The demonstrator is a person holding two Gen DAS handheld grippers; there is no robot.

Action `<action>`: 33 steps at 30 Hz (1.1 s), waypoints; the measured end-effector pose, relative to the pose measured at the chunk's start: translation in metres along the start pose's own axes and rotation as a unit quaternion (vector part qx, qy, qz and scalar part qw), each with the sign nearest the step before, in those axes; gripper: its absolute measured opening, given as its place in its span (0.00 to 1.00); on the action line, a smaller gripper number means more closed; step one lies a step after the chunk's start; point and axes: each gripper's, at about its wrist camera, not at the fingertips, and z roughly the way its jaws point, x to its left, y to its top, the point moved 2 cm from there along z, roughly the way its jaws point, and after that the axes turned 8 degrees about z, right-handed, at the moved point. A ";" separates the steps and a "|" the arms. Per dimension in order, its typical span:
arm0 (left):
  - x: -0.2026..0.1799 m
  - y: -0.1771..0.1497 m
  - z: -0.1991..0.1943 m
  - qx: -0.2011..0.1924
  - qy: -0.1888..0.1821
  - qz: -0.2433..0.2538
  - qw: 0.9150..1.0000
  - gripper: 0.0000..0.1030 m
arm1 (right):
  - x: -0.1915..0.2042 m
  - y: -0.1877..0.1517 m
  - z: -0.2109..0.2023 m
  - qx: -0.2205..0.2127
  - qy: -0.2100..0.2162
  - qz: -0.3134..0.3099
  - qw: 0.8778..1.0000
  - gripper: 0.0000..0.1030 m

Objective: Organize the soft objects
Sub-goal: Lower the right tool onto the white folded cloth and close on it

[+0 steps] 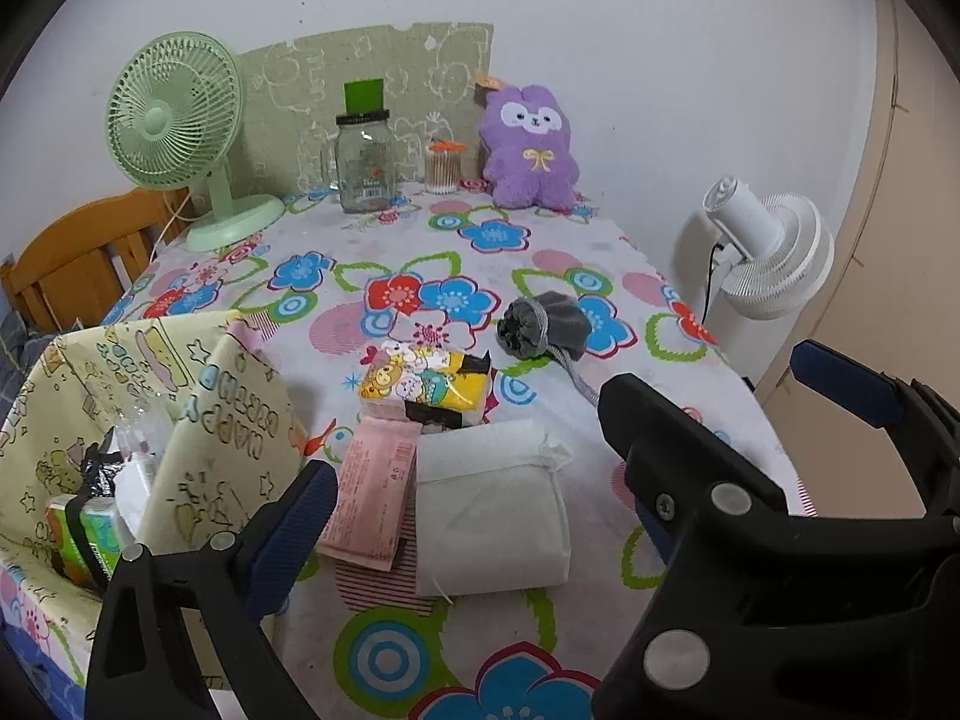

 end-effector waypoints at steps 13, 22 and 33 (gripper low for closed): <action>0.004 -0.027 0.009 0.040 -0.017 0.029 0.999 0.88 | 0.018 -0.024 0.030 0.048 0.027 -0.021 0.998 1.00; 0.011 -0.046 0.019 0.073 -0.010 0.029 0.997 0.88 | 0.032 -0.042 0.050 0.092 0.050 -0.039 0.994 0.91; 0.012 -0.055 0.033 0.091 -0.034 0.026 0.995 0.91 | 0.034 -0.057 0.079 0.146 0.078 -0.058 0.985 0.55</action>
